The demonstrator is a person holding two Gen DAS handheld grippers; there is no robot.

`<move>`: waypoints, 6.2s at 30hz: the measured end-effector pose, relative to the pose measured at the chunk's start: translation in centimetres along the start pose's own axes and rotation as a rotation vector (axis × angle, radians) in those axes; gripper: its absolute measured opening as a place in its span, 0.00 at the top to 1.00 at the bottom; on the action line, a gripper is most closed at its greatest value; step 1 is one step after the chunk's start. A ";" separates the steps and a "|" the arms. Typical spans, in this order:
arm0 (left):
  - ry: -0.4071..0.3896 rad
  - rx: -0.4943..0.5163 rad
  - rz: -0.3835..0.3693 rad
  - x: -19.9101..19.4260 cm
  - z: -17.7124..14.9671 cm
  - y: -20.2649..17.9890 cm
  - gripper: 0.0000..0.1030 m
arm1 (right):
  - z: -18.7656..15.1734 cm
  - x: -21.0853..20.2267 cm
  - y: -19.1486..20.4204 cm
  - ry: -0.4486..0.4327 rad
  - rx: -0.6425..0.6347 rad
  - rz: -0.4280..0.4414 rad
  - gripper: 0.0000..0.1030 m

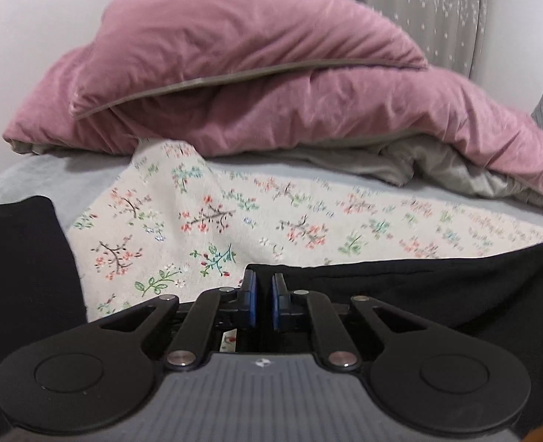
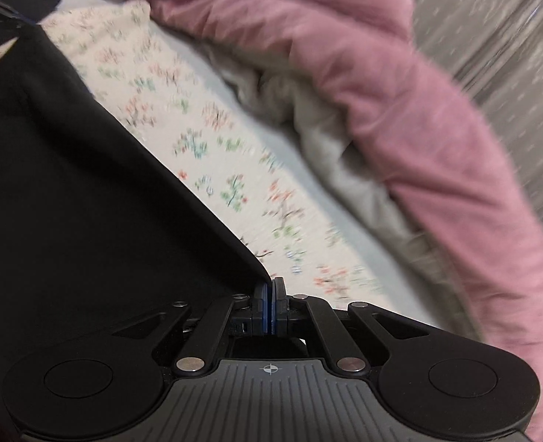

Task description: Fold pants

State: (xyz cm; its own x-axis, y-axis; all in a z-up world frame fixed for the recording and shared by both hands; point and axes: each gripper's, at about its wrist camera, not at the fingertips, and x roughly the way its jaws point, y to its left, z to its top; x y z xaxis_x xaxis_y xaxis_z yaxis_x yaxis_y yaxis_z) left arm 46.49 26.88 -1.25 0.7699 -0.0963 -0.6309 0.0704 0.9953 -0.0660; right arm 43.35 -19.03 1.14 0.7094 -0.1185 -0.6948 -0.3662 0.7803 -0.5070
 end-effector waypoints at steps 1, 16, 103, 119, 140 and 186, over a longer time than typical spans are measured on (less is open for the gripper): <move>-0.013 -0.009 0.002 -1.0 -0.1 -0.1 0.68 | -0.2 -1.7 0.3 -0.020 -0.013 -0.022 0.99; -0.016 -0.108 0.078 -18.1 -8.0 -0.2 0.68 | -9.2 -23.3 14.0 -0.174 -0.215 -0.150 0.99; 0.355 0.131 -0.798 -13.0 -19.3 -40.1 0.68 | -24.3 -7.2 -9.1 0.094 0.872 -0.395 0.99; 0.241 0.403 -0.788 -23.0 -20.6 -41.2 0.68 | -34.7 -28.5 -8.0 -0.052 1.132 -0.442 0.99; 0.367 0.614 -0.723 -23.6 -26.9 -41.9 0.68 | -52.5 -33.3 2.2 -0.032 1.667 -0.233 0.88; 0.289 0.719 -0.652 -24.5 -27.7 -44.0 0.68 | -59.7 -37.0 4.4 -0.129 1.881 -0.179 0.78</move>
State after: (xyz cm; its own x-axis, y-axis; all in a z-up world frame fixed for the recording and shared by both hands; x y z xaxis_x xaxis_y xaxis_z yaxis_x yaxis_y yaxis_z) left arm 6.99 -14.69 -4.28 0.2687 -0.5259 -0.8070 0.8610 0.5067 -0.0435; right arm -20.41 -47.86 -5.82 0.7266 -0.2926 -0.6217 0.6867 0.3402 0.6425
